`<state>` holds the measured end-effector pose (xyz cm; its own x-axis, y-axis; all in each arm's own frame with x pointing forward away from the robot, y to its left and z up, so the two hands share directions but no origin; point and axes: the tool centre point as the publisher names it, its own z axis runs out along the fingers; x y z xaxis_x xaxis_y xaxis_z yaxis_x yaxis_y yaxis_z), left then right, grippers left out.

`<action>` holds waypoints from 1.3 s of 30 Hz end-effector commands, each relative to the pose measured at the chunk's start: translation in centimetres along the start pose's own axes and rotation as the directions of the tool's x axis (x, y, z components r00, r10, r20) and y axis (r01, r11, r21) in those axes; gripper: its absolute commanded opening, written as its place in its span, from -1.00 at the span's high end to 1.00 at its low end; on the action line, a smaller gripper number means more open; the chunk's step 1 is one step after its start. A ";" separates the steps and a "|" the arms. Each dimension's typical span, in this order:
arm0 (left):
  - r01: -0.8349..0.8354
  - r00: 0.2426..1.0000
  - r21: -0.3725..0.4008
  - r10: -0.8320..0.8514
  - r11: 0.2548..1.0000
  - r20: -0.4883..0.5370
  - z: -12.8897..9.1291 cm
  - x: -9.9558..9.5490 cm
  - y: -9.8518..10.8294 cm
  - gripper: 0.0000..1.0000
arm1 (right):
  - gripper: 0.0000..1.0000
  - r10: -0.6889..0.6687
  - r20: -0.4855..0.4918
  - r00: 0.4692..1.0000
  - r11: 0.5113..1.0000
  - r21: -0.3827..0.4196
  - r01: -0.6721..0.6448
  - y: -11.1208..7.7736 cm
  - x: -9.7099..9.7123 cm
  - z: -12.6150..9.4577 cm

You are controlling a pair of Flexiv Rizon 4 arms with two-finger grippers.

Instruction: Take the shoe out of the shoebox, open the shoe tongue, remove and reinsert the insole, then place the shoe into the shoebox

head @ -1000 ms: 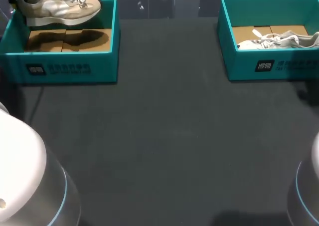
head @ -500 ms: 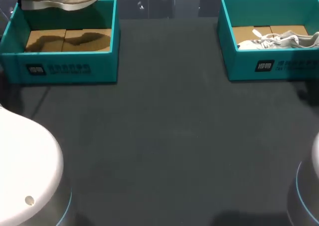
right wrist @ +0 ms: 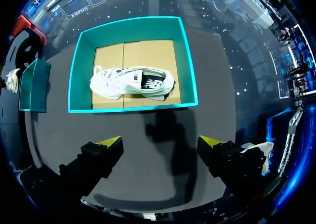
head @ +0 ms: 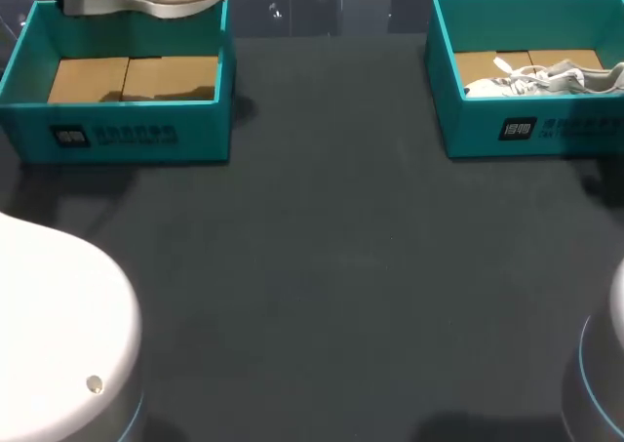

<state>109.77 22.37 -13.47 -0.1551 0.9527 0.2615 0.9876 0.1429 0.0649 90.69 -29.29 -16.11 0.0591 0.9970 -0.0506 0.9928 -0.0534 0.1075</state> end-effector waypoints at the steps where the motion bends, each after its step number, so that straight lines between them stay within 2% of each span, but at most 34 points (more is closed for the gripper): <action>1: -0.011 1.000 -0.117 0.008 0.993 -0.020 -2.4 -1.3 -6.0 1.00 | -1.00 0.000 0.002 1.000 1.000 0.000 0.000 0.0 0.0 0.0; 8: -0.042 0.999 -0.135 0.038 0.990 -0.035 -4.6 -4.4 -11.7 1.00 | -1.00 0.000 0.002 1.000 1.000 0.000 0.000 0.0 0.0 0.0; 18: -0.086 0.995 -0.134 0.079 0.987 -0.053 -7.1 -10.0 -19.9 1.00 | -1.00 0.000 0.002 1.000 1.000 0.000 0.000 0.0 0.0 0.0; 28: -0.092 0.995 -0.070 0.089 0.993 -0.052 -8.2 -14.6 -27.3 1.00 | -1.00 0.000 0.002 1.000 1.000 0.000 0.000 0.0 0.0 0.0; 39: -0.092 0.995 -0.070 0.089 0.993 -0.052 -8.2 -14.6 -27.3 1.00 | -1.00 0.000 0.002 1.000 1.000 0.000 0.000 0.0 0.0 0.0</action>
<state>85.16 2.04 -11.28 -0.0692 0.9441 0.3222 0.9948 0.0412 0.0929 90.69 -29.29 -16.10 0.0591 0.9970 -0.0507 0.9928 -0.0534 0.1076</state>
